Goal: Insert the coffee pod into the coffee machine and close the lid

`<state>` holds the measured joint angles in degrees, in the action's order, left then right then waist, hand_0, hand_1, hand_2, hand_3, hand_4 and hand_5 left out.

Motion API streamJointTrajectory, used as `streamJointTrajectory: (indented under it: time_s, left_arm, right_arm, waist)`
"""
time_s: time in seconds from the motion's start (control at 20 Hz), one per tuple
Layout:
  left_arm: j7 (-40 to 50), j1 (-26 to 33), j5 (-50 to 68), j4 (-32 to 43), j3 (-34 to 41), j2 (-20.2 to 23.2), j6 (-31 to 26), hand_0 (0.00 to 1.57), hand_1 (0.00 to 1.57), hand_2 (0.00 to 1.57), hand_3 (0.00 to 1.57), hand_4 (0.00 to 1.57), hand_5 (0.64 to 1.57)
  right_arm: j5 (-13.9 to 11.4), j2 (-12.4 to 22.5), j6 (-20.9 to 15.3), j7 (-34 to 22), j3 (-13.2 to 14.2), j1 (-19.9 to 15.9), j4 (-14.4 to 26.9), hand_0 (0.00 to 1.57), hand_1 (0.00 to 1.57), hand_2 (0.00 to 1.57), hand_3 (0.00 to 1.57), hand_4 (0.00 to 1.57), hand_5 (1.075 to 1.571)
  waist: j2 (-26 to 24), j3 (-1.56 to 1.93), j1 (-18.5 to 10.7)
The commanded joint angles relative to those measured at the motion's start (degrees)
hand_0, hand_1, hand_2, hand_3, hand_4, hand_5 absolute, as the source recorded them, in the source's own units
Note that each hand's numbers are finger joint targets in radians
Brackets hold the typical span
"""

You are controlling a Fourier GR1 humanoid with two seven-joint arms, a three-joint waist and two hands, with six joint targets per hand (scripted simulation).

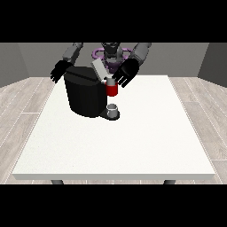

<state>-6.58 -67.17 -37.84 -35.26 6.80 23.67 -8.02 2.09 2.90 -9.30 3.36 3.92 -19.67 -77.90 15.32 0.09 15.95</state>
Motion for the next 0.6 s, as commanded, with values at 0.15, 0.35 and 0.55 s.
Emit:
streamJointTrajectory:
  time_s: [0.15, 0.35, 0.55]
  left_arm:
    - [-1.88, 2.08, -1.23, 0.87, -0.22, 0.72, 1.29, 1.13, 1.13, 1.17, 1.03, 0.44, 1.571]
    - [-1.55, -1.0, -1.2, 0.26, -0.26, 2.93, -2.68, 1.11, 1.11, 1.15, 0.98, 0.41, 1.571]
    - [-2.01, 1.31, -2.57, 0.22, -1.43, 0.34, 0.21, 1.05, 1.05, 1.12, 0.95, 0.37, 1.571]
  right_arm:
    - [1.36, 1.58, 1.76, -1.24, 0.73, 0.46, -1.69, 0.0, 0.0, 0.0, 0.0, 0.4, 1.571]
    - [0.94, 0.85, 1.48, 3.12, 1.05, 1.22, 0.98, 0.0, 0.0, 0.0, 0.0, 0.43, 1.571]
    - [0.25, -1.09, -0.56, 1.62, -0.04, 0.96, 0.69, 0.0, 0.0, 0.0, 0.0, 0.46, 1.571]
  waist:
    - [0.07, -0.08, 0.82]
    - [0.51, -0.07, 0.0]
    - [0.05, -0.07, -0.84]
